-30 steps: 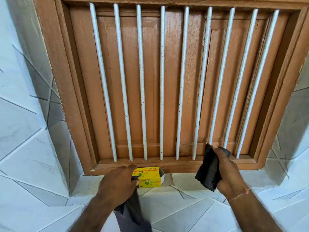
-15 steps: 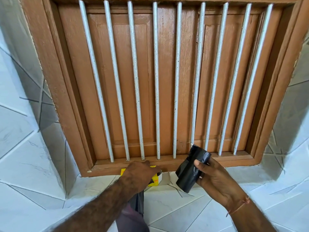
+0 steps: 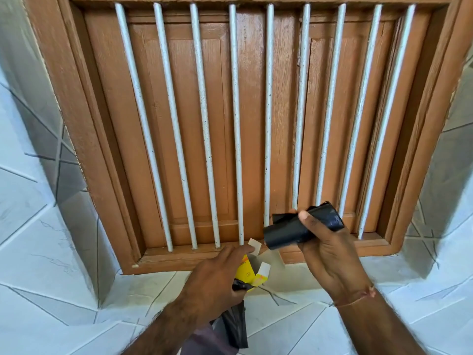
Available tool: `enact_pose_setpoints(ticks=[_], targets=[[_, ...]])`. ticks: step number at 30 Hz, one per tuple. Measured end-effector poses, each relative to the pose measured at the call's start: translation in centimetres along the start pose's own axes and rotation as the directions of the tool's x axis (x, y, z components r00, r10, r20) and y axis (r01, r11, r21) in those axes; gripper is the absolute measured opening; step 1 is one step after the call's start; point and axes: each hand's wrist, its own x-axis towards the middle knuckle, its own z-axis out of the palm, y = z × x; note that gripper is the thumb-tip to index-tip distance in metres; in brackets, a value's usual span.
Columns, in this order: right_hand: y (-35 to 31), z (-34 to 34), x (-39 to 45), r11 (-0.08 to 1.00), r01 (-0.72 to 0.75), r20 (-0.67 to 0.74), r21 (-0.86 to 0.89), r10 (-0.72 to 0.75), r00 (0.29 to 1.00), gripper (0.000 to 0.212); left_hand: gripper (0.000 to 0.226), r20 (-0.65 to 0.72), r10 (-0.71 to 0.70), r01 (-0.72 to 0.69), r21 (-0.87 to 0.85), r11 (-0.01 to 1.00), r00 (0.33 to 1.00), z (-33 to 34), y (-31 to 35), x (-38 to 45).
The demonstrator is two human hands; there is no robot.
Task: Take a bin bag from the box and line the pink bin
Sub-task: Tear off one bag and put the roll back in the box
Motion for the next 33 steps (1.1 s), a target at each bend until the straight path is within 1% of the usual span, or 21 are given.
enact_pose_setpoints(ticks=[2,3,5,6,7,9,11,15,19,21,23,24,25,26,27,28,29,30,32,33], targets=[[1.0,1.6,-0.1,0.998,0.048,-0.004,-0.038,-0.048,0.999,0.041,0.076,-0.044,-0.024,0.023,-0.041,0.999,0.999,-0.3,0.6,-0.2],[1.6,2.3,-0.4,0.995,0.064,-0.009,-0.074,-0.065,0.998,0.049,0.076,-0.065,-0.042,0.039,-0.052,0.998,0.997,-0.4,0.7,-0.3],[2.8,2.8,-1.0,0.985,0.100,-0.043,-0.141,-0.107,0.993,0.080,0.076,-0.085,-0.081,0.075,-0.076,0.994,0.993,-0.7,0.8,-0.4],[3.1,2.8,-1.2,0.975,0.119,-0.061,-0.187,-0.133,0.989,0.089,0.077,-0.086,-0.098,0.089,-0.099,0.991,0.991,-0.8,0.7,-0.6],[3.2,2.6,-1.3,0.963,0.131,-0.069,-0.237,-0.152,0.986,0.093,0.078,-0.086,-0.112,0.101,-0.124,0.987,0.990,-0.8,0.6,-0.7],[3.4,2.0,-1.7,0.943,0.118,-0.063,-0.311,-0.145,0.987,0.091,0.078,-0.084,-0.128,0.115,-0.141,0.983,0.988,-1.0,0.4,-1.0],[3.4,1.5,-2.1,0.923,0.089,-0.048,-0.374,-0.115,0.992,0.086,0.077,-0.093,-0.123,0.112,-0.114,0.987,0.988,-1.3,0.2,-1.2],[2.7,1.1,-3.4,0.864,0.121,0.072,-0.488,-0.099,0.992,0.073,0.074,-0.107,-0.086,0.079,-0.064,0.995,0.991,-1.6,0.5,-1.4],[2.4,1.7,-4.2,0.761,0.170,0.178,-0.626,-0.073,0.981,0.045,0.073,-0.110,-0.072,0.067,-0.042,0.997,0.991,-1.3,1.2,-1.2],[2.6,1.9,-4.2,0.733,0.175,0.230,-0.657,-0.026,0.973,0.043,0.072,-0.119,-0.052,0.049,-0.026,0.998,0.992,-1.1,1.4,-1.0],[2.7,1.9,-3.9,0.742,0.163,0.234,-0.651,-0.009,0.972,0.046,0.071,-0.125,-0.047,0.043,-0.031,0.999,0.991,-1.1,1.5,-0.9],[2.7,1.8,-3.7,0.771,0.141,0.216,-0.621,-0.005,0.976,0.051,0.070,-0.128,-0.044,0.040,-0.035,0.999,0.991,-1.2,1.5,-0.9],[2.7,1.6,-3.4,0.833,0.096,0.192,-0.545,0.013,0.981,0.057,0.068,-0.132,-0.043,0.038,-0.043,0.998,0.990,-1.2,1.5,-1.0],[2.7,1.4,-3.2,0.908,0.027,0.177,-0.418,0.052,0.983,0.062,0.068,-0.138,-0.046,0.038,-0.060,0.997,0.989,-1.3,1.6,-1.1],[2.8,1.2,-2.9,0.964,-0.051,0.176,-0.261,0.099,0.979,0.062,0.067,-0.145,-0.050,0.039,-0.076,0.996,0.988,-1.5,1.7,-1.2],[2.8,1.1,-2.7,0.986,-0.105,0.178,-0.131,0.128,0.976,0.060,0.067,-0.155,-0.050,0.039,-0.078,0.996,0.987,-1.7,1.8,-1.2],[2.8,1.0,-2.6,0.989,-0.130,0.174,-0.066,0.139,0.975,0.059,0.067,-0.162,-0.047,0.037,-0.063,0.997,0.986,-1.9,1.9,-1.1],[2.9,1.1,-2.6,0.989,-0.127,0.167,-0.070,0.138,0.976,0.061,0.067,-0.164,-0.042,0.036,-0.041,0.999,0.986,-2.0,2.0,-1.0],[3.3,1.3,-2.7,0.980,-0.080,0.148,-0.183,0.108,0.983,0.065,0.067,-0.162,-0.029,0.028,-0.007,1.000,0.986,-2.0,2.3,-0.9],[3.4,1.4,-2.8,0.969,-0.054,0.147,-0.241,0.091,0.985,0.062,0.067,-0.159,-0.027,0.027,-0.002,1.000,0.987,-1.9,2.4,-0.9]])
